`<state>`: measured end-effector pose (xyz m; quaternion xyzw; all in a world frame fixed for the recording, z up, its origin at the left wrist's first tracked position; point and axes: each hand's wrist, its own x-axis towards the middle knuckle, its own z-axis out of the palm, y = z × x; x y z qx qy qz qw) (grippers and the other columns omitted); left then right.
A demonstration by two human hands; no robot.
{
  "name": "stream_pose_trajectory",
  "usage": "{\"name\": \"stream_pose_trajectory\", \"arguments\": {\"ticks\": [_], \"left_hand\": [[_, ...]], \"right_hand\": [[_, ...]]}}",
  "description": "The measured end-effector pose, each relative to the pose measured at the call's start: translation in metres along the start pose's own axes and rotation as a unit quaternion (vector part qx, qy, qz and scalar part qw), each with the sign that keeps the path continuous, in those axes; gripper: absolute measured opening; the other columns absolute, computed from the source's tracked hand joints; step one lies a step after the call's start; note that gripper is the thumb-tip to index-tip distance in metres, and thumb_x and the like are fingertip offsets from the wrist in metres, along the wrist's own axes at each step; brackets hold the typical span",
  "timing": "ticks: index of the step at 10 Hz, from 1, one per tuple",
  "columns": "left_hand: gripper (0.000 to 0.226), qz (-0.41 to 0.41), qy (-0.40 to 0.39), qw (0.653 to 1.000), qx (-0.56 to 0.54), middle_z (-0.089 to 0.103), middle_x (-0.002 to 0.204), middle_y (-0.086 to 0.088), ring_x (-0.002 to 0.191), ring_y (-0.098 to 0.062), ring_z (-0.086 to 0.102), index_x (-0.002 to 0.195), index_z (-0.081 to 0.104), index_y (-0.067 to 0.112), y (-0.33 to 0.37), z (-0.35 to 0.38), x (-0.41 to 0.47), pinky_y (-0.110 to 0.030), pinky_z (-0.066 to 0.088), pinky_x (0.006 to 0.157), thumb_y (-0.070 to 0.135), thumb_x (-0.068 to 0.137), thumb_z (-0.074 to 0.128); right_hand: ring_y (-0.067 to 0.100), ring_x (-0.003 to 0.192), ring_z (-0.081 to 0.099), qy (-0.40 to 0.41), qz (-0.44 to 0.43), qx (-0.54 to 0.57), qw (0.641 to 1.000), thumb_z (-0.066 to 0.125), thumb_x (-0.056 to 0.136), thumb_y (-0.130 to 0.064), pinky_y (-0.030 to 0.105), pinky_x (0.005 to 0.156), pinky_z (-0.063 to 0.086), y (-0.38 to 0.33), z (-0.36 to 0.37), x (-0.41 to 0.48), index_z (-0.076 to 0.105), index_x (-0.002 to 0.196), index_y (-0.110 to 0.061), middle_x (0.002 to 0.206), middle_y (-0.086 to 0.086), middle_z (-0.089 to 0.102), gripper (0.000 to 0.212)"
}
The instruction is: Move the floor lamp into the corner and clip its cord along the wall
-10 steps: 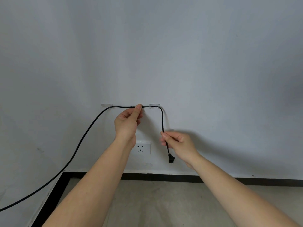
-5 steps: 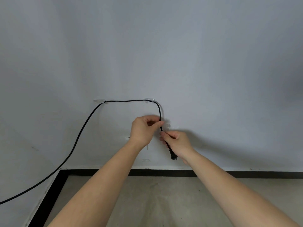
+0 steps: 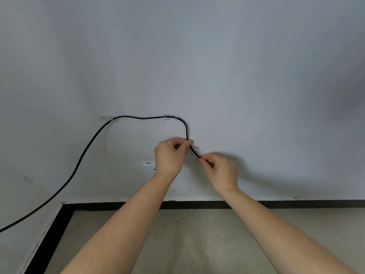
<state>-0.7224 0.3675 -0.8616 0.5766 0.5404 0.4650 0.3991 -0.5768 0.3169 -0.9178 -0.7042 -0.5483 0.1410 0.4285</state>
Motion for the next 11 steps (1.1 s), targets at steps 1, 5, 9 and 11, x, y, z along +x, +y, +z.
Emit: {"name": "stream_pose_trajectory", "arguments": {"ticks": [1, 5, 9, 11], "left_hand": [[0.011, -0.003, 0.004, 1.0, -0.005, 0.067, 0.055, 0.018, 0.054, 0.003, 0.059, 0.073, 0.078, 0.025, -0.001, 0.001, 0.0, -0.015, 0.047, 0.061, 0.029, 0.084, 0.077], [0.01, -0.009, -0.004, 1.0, -0.016, 0.073, 0.063, 0.006, 0.061, -0.005, 0.066, 0.073, 0.079, 0.022, 0.0, -0.002, 0.003, -0.029, 0.057, 0.071, 0.028, 0.081, 0.08], [0.024, 0.175, -0.043, 0.947, 0.267, 0.07, 0.11, -0.003, 0.102, -0.021, 0.063, 0.11, 0.07, 0.011, -0.025, -0.041, -0.018, -0.035, 0.05, 0.087, 0.028, 0.095, 0.061], [0.059, 0.092, -0.175, 0.812, 0.55, 0.032, 0.15, -0.011, 0.138, -0.03, 0.031, 0.147, 0.034, 0.017, -0.069, -0.061, -0.03, -0.046, 0.033, 0.107, 0.047, 0.097, 0.047]], "right_hand": [[0.013, 0.06, 0.065, 0.005, -0.021, -0.018, 1.0, 0.067, 0.091, -0.031, 0.03, 0.057, 0.052, -0.003, 0.005, -0.001, 0.077, 0.091, -0.028, 0.07, -0.007, 0.074, 0.011], [0.022, 0.063, 0.062, 0.015, -0.079, -0.084, 0.993, 0.058, 0.097, -0.023, 0.035, 0.054, 0.049, -0.009, 0.022, -0.003, 0.071, 0.092, -0.012, 0.076, 0.003, 0.069, 0.018], [0.014, 0.08, 0.072, -0.281, 0.054, -0.038, 0.957, 0.056, 0.094, -0.018, 0.028, 0.067, 0.057, -0.024, -0.019, 0.021, 0.072, 0.112, -0.021, 0.091, -0.005, 0.074, 0.025], [0.02, 0.099, 0.07, -0.158, -0.075, -0.135, 0.975, 0.058, 0.093, -0.021, 0.037, 0.088, 0.055, -0.053, -0.055, 0.041, 0.076, 0.106, -0.024, 0.106, -0.004, 0.077, 0.023]]}}
